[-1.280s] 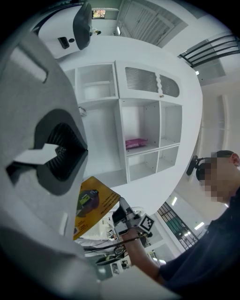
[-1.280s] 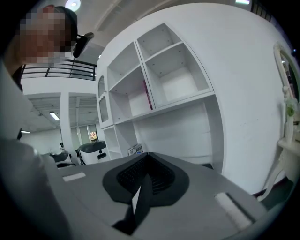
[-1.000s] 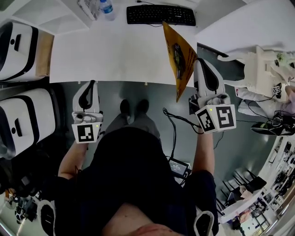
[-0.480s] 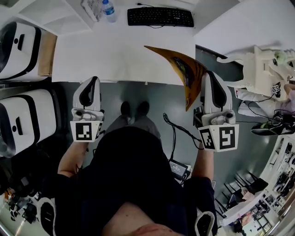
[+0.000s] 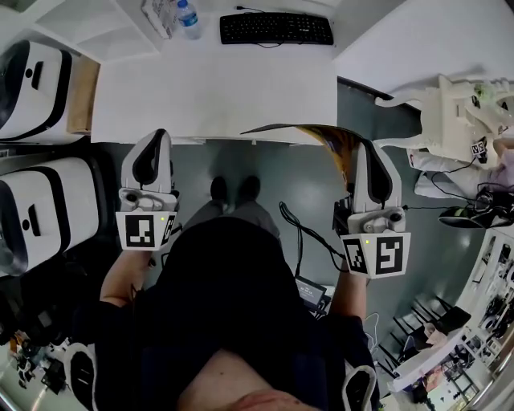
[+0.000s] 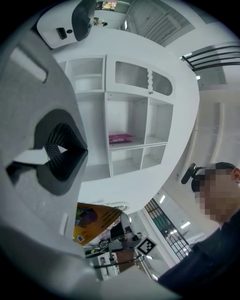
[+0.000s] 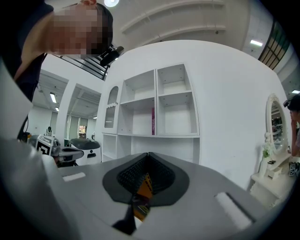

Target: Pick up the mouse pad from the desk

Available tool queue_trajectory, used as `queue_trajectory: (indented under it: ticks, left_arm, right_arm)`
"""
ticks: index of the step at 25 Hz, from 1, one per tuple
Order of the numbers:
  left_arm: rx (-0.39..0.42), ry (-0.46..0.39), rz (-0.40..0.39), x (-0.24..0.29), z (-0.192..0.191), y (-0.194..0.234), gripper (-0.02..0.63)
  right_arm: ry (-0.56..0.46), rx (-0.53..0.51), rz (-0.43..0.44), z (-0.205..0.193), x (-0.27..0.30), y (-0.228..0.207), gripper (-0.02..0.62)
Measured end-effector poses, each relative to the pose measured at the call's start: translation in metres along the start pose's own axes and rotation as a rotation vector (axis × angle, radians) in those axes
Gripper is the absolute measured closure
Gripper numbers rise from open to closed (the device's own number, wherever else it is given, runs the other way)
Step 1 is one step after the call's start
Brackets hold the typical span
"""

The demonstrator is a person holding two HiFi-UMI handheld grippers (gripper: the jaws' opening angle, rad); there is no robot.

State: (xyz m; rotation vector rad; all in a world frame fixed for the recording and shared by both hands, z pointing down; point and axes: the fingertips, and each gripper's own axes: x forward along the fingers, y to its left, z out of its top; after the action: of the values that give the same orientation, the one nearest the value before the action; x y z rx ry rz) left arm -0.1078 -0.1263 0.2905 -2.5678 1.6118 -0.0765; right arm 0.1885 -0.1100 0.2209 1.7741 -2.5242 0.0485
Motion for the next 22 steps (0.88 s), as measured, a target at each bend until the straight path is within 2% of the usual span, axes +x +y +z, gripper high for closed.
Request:
queue_trajectory:
  ticks: [11,22]
  left_arm:
    - [0.009,-0.017,-0.002,-0.005,0.013,-0.001,0.603]
    - [0.020,-0.003,0.005,-0.012,0.018,-0.007,0.603]
  right_arm:
    - [0.027,-0.013,-0.066,-0.006,-0.029,0.005,0.594]
    - [0.041,-0.024,-0.092,-0.017,-0.038,0.005,0.594]
